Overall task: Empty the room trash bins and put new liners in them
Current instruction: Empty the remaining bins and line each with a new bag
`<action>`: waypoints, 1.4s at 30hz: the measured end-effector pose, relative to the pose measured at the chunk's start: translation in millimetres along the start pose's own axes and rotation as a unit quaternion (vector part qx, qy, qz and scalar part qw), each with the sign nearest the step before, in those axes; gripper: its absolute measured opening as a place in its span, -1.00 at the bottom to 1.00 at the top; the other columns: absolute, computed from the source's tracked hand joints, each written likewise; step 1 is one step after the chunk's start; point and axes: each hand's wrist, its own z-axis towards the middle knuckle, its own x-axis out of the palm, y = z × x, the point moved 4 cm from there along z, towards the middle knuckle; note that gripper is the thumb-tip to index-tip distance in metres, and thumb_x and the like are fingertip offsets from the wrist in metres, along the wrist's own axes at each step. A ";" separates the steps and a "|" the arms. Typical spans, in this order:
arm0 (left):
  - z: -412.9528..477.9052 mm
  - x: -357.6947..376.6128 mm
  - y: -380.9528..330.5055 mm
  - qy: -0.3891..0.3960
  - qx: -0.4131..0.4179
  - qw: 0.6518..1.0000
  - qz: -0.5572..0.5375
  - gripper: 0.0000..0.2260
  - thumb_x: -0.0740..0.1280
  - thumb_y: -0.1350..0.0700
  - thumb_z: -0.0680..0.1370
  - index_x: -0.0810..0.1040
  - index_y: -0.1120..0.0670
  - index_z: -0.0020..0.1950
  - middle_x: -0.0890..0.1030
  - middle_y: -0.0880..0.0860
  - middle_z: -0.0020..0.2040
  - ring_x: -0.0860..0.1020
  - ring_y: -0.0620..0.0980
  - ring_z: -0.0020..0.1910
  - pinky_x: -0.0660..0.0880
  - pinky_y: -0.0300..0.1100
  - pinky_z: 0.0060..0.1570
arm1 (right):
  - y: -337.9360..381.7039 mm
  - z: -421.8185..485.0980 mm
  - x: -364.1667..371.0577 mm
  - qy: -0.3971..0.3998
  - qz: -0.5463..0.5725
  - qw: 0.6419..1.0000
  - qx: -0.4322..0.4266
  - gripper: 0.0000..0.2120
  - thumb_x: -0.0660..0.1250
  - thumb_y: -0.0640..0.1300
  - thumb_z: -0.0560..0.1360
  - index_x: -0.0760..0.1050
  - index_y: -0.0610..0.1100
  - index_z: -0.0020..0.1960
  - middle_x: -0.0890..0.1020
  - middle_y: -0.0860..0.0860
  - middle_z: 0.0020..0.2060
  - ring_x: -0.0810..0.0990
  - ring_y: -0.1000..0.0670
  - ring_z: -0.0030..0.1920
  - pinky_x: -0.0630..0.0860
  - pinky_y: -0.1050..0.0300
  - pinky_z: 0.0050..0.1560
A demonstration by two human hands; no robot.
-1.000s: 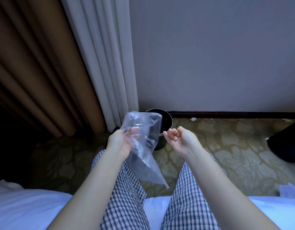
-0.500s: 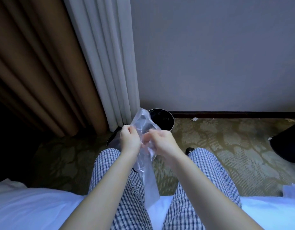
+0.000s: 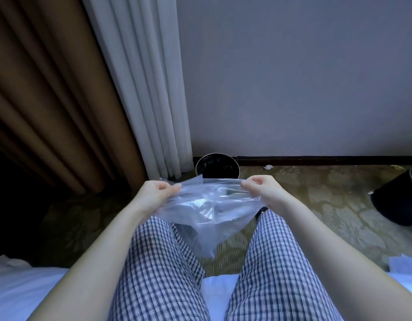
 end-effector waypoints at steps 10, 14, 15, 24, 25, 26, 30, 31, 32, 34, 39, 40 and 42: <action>14.1 -64.5 18.1 -0.270 0.006 0.963 0.014 -0.70 0.33 0.10 0.55 0.43 0.17 -0.35 0.40 0.09 -0.39 0.36 0.03 -0.29 0.30 -0.14 -0.29 | -24.8 9.7 -53.3 -0.145 -0.208 0.967 0.014 -0.81 0.23 -0.17 0.54 0.57 -0.17 -0.17 0.57 -0.05 -0.27 0.48 -0.03 -0.24 0.34 0.12 -0.29; 13.1 -60.6 14.1 -0.281 0.046 0.958 0.046 -0.70 0.29 0.11 0.57 0.48 0.31 -0.25 0.40 0.12 -0.37 0.34 0.03 -0.30 0.24 -0.12 -0.33 | -24.4 9.3 -50.8 -0.188 -0.240 0.952 0.030 -0.82 0.18 -0.15 0.57 0.55 -0.16 -0.06 0.62 -0.13 -0.11 0.53 -0.16 -0.07 0.39 0.08 -0.14; 13.0 -57.4 10.4 -0.278 0.055 0.958 0.044 -0.70 0.28 0.11 0.58 0.48 0.30 -0.26 0.38 0.12 -0.37 0.32 0.02 -0.31 0.23 -0.12 -0.33 | -20.9 9.2 -46.4 -0.183 -0.249 0.951 0.028 -0.82 0.18 -0.16 0.57 0.55 -0.15 0.04 0.62 -0.14 -0.02 0.53 -0.17 -0.01 0.40 0.09 -0.10; 11.9 -33.5 -27.5 -0.141 0.134 0.980 -0.037 -0.70 0.28 0.09 0.59 0.42 0.10 -0.34 0.39 0.12 -0.41 0.33 -0.02 -0.47 0.29 -0.24 -0.42 | 77.4 11.9 38.2 0.002 -0.286 0.932 -0.224 -0.28 0.39 -0.02 0.45 0.16 -0.06 0.52 0.29 0.01 0.47 0.21 0.01 0.47 0.14 0.12 0.43; 9.5 -34.0 -33.4 -0.137 0.143 0.979 -0.043 -0.72 0.28 0.11 0.59 0.42 0.11 -0.33 0.39 0.12 -0.42 0.33 -0.04 -0.51 0.28 -0.28 -0.49 | 89.8 8.6 52.4 0.033 -0.271 0.928 -0.253 -0.25 0.41 0.00 0.44 0.14 -0.05 0.52 0.29 0.01 0.46 0.21 0.03 0.47 0.11 0.12 0.45; 6.8 -35.7 -39.2 -0.132 0.153 0.978 -0.048 -0.73 0.29 0.12 0.58 0.42 0.12 -0.32 0.42 0.10 -0.43 0.35 -0.05 -0.52 0.28 -0.31 -0.53 | 99.8 5.7 65.6 0.058 -0.273 0.922 -0.268 -0.21 0.42 0.03 0.43 0.11 -0.04 0.53 0.32 0.01 0.44 0.23 0.03 0.45 0.08 0.09 0.46; -3.0 -54.1 -49.4 -0.096 0.186 0.977 -0.036 -0.75 0.39 0.19 0.51 0.40 0.12 -0.32 0.45 -0.12 -0.54 0.36 -0.25 -0.56 0.31 -0.38 -0.51 | 119.1 11.3 96.0 0.070 -0.368 0.889 -0.264 -0.44 0.38 0.08 0.45 0.30 -0.02 0.39 0.58 -0.03 0.05 0.48 -0.04 0.15 0.20 0.07 0.29; -5.3 -60.4 -49.4 -0.088 0.188 0.978 -0.022 -0.74 0.42 0.20 0.48 0.39 0.12 -0.32 0.44 -0.13 -0.54 0.35 -0.26 -0.53 0.31 -0.39 -0.48 | 121.4 13.3 98.8 0.060 -0.400 0.875 -0.265 -0.72 0.34 0.05 0.48 0.46 -0.03 0.14 0.58 -0.05 -0.08 0.50 -0.11 0.03 0.29 0.08 0.12; -8.0 -66.9 -49.2 -0.080 0.188 0.979 -0.007 -0.72 0.46 0.21 0.45 0.38 0.12 -0.33 0.43 -0.14 -0.53 0.35 -0.24 -0.51 0.31 -0.38 -0.46 | 124.3 14.8 100.2 0.049 -0.405 0.871 -0.273 -0.84 0.31 0.01 0.50 0.46 -0.07 -0.15 0.54 -0.09 -0.19 0.48 -0.16 -0.07 0.31 0.08 -0.05; -12.4 -77.9 -47.4 -0.066 0.175 0.981 0.050 -0.69 0.54 0.18 0.35 0.39 0.11 -0.33 0.44 -0.13 -0.50 0.38 -0.18 -0.46 0.33 -0.32 -0.40 | 125.5 17.0 100.7 0.064 -0.378 0.883 -0.271 -0.68 0.27 -0.07 0.54 0.32 -0.20 -0.33 0.48 -0.16 -0.28 0.44 -0.20 -0.17 0.22 0.05 -0.22; -10.4 -105.6 -37.1 -0.119 0.103 0.938 0.308 -0.83 0.44 0.14 0.42 0.49 0.08 -0.32 0.50 -0.01 -0.41 0.48 0.00 -0.35 0.37 -0.18 -0.29 | 130.3 14.6 75.0 0.011 -0.238 0.943 -0.232 -0.59 0.23 -0.15 0.55 0.16 -0.09 -0.42 0.26 0.01 -0.48 0.27 -0.04 -0.30 0.18 0.09 -0.36; -9.0 -109.9 -36.0 -0.132 0.082 0.932 0.326 -0.83 0.41 0.11 0.44 0.50 0.06 -0.33 0.51 0.01 -0.38 0.51 0.06 -0.29 0.38 -0.16 -0.26 | 128.6 16.7 68.1 -0.020 -0.228 0.948 -0.220 -0.59 0.22 -0.14 0.54 0.16 -0.10 -0.43 0.27 0.01 -0.49 0.28 -0.05 -0.31 0.21 0.08 -0.35; -6.0 -115.7 -36.5 -0.162 0.047 0.926 0.337 -0.80 0.36 0.06 0.49 0.47 0.04 -0.33 0.52 0.01 -0.31 0.52 0.12 -0.17 0.36 -0.16 -0.21 | 126.1 18.2 53.5 -0.086 -0.215 0.954 -0.192 -0.61 0.21 -0.12 0.53 0.18 -0.14 -0.42 0.29 -0.01 -0.49 0.31 -0.08 -0.30 0.24 0.07 -0.31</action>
